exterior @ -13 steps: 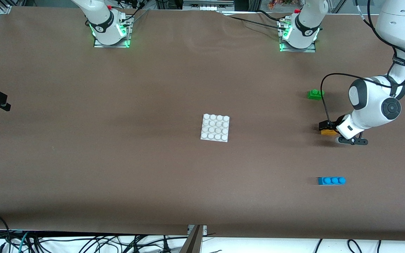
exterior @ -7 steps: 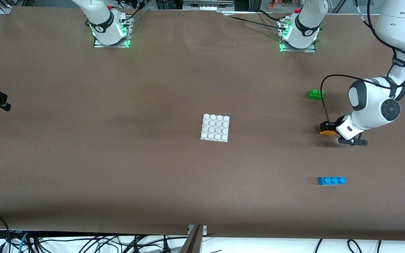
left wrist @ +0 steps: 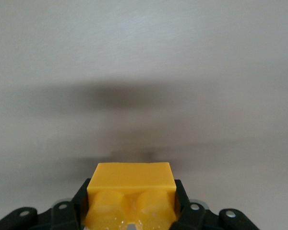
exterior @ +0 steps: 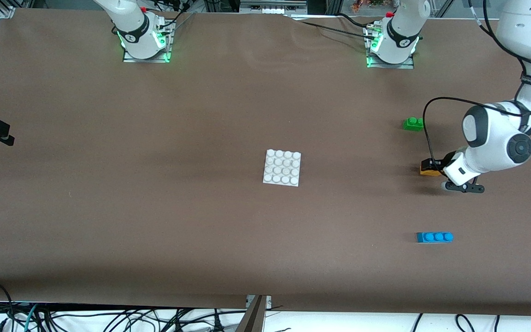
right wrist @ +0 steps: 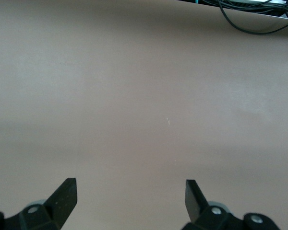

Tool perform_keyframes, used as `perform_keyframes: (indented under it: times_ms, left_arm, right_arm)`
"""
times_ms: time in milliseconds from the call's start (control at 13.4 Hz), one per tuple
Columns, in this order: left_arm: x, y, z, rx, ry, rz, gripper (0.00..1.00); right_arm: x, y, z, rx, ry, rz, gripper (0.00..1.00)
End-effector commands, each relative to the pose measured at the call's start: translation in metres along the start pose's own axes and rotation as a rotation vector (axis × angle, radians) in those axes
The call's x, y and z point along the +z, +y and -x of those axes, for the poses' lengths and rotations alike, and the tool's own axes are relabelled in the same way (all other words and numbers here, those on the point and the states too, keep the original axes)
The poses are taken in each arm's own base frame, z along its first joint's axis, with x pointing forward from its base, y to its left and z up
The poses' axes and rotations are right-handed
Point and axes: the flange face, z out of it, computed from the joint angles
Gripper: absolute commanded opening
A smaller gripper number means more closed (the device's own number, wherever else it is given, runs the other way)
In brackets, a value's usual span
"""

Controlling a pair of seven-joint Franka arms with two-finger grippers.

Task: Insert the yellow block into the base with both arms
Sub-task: 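Lower and close the left gripper on the yellow brick, then carry the yellow brick with the left gripper over the base plate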

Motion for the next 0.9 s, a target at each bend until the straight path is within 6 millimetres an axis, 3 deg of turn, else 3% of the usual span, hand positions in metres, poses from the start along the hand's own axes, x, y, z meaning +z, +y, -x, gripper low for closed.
perform_keyframes:
  times_ms: [0, 149, 298, 597, 821]
  left_arm:
    - [-0.069, 0.058, -0.015, -0.046, -0.067, 0.035, 0.00]
    - [-0.084, 0.108, -0.019, -0.058, -0.077, 0.044, 0.00]
    - [-0.085, 0.166, -0.016, -0.073, -0.080, 0.053, 0.00]
    - [-0.077, 0.288, -0.014, -0.102, -0.105, 0.114, 0.00]
    - [-0.051, 0.381, -0.020, -0.113, -0.127, 0.130, 0.00]
  right_arm:
    - [-0.005, 0.000, 0.000, -0.012, -0.003, -0.005, 1.00]
    - [-0.004, 0.001, 0.000, -0.010, -0.005, -0.005, 1.00]
    - [-0.004, 0.000, 0.000, -0.012, -0.004, -0.005, 1.00]
    - [-0.004, 0.000, 0.000, -0.012, -0.004, -0.005, 1.00]
    - [-0.004, 0.001, 0.000, -0.010, -0.005, -0.005, 1.00]
